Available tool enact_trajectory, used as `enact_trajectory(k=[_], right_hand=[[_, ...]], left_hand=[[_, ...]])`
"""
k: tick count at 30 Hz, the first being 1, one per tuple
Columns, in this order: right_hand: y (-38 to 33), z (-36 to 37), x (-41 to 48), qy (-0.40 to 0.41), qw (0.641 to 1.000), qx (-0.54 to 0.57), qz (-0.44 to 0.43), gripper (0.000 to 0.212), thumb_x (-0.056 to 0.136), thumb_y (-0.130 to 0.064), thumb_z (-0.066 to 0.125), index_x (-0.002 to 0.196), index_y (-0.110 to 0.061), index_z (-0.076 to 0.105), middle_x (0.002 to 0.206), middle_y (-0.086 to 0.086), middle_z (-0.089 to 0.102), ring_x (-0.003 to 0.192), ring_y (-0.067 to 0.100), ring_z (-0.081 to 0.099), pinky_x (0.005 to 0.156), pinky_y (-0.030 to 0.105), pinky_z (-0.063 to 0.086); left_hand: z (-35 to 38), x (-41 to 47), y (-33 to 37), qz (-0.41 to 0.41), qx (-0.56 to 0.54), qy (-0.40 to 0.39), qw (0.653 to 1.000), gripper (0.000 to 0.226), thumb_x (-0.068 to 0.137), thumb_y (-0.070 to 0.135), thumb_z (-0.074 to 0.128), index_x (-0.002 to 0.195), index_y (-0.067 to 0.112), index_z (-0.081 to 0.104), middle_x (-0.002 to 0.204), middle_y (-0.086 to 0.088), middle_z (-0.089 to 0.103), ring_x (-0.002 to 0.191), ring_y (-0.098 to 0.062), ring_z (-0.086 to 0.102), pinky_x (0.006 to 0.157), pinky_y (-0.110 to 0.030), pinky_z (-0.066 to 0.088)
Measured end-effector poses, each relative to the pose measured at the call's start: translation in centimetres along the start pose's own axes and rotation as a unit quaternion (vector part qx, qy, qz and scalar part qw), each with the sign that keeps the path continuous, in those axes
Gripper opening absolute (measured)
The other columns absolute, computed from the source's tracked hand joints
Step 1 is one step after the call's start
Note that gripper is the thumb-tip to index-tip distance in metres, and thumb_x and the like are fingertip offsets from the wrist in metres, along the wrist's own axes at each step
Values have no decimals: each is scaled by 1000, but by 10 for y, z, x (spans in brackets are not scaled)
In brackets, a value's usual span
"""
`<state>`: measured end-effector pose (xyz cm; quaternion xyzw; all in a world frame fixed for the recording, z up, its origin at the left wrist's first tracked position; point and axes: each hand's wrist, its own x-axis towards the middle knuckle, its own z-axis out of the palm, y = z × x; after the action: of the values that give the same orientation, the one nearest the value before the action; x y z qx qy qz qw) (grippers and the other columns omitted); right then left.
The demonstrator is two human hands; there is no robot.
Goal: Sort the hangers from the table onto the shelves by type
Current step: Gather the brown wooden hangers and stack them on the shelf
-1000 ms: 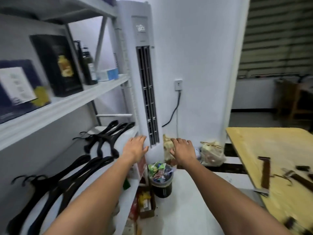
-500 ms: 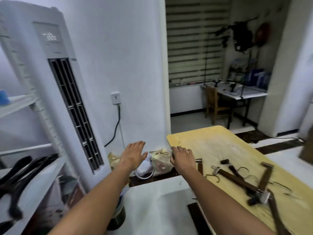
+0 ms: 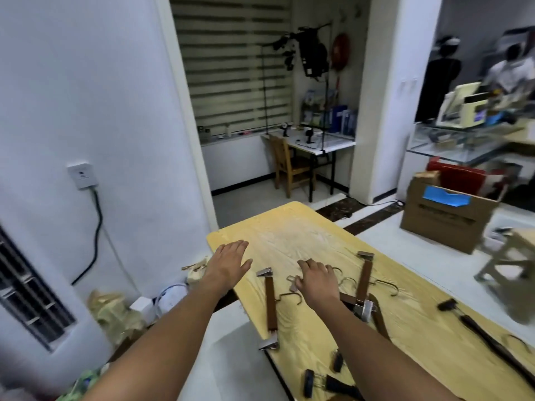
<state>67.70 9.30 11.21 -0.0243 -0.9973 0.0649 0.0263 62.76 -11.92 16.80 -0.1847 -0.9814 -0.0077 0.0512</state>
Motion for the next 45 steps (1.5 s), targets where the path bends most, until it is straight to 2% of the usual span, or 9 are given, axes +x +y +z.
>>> enact_trajectory(k=[9,21,26,32,40,45], right_hand=[[94,10,-4,-5,989,-5,147,45,99,-35,39,141,-20,36,141,5,45,131,25,41,111,42,27],[196,25,-44,-9,932,-4,362,44,101,-33,33,144,-21,33,145,3,42,135,23,38,113,40,23],[210,45,-57,-31,910,-5,414,43,101,-32,33,142,-20,36,142,4,45,131,24,41,109,39,26],[222,80,-68,-71,890,18,450,45,101,-31,35,145,-20,32,145,4,42,132,25,39,111,40,25],[226,124,-82,-105,867,58,484,46,100,-29,38,145,-21,33,144,4,43,131,24,40,109,38,27],[231,140,-89,-98,858,76,498,45,99,-29,40,144,-21,34,144,4,42,132,23,40,108,37,27]], left_hand=[[30,88,84,121,-20,-23,992,54,101,40,31,149,18,20,155,3,24,142,-15,23,119,-32,13],[82,163,202,317,-55,-71,944,53,100,38,36,148,19,24,153,1,29,140,-15,28,116,-30,17],[110,173,232,379,-79,-126,913,52,99,35,40,147,20,25,152,0,32,138,-19,28,114,-30,20],[152,178,263,451,-82,-194,867,50,98,31,44,145,22,30,150,0,34,137,-21,29,115,-33,24],[213,171,302,561,-15,-251,789,50,97,25,46,144,17,30,148,-2,35,135,-20,32,112,-30,22],[240,159,325,615,31,-276,738,54,94,32,53,141,17,33,144,-3,39,132,-22,35,110,-31,24]])
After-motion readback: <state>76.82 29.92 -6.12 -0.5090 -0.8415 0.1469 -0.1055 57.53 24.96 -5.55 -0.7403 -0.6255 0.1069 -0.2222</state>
